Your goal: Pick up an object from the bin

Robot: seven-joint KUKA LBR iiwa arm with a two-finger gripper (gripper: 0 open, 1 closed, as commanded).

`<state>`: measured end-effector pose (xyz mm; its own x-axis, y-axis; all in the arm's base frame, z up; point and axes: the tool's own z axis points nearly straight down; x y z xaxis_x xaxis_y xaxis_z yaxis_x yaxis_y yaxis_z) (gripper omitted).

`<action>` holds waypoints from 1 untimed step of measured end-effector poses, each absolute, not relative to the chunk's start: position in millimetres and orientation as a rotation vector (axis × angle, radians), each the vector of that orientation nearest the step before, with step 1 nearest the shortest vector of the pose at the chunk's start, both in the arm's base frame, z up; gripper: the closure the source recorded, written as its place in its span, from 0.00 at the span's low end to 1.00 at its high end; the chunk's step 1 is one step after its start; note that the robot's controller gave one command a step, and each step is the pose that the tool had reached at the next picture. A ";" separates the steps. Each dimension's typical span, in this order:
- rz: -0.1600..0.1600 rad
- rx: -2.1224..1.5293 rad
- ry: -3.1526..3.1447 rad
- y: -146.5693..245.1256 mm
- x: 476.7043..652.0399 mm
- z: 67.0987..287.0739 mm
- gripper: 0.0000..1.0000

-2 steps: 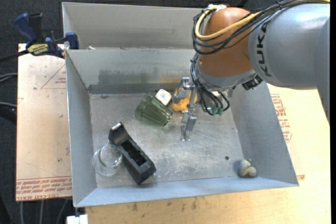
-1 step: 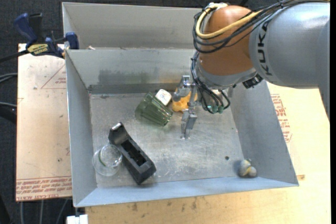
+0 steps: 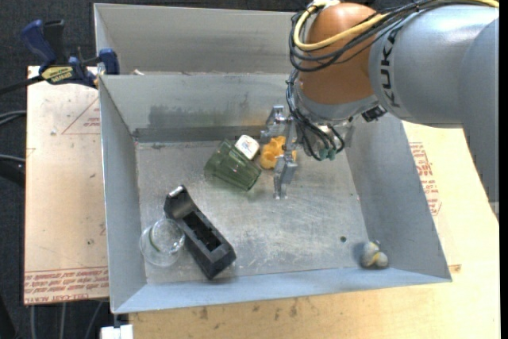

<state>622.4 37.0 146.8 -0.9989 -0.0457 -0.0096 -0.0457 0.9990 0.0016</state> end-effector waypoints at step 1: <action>0.009 -0.003 3.116 29.6 638.1 102.3 0.00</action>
Offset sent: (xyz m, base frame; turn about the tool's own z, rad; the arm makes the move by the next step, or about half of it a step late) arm 0.0126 -0.0237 -0.0768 0.0350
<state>638.1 29.6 102.3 -0.9997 -0.0021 -0.0256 -0.0023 1.0000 0.0054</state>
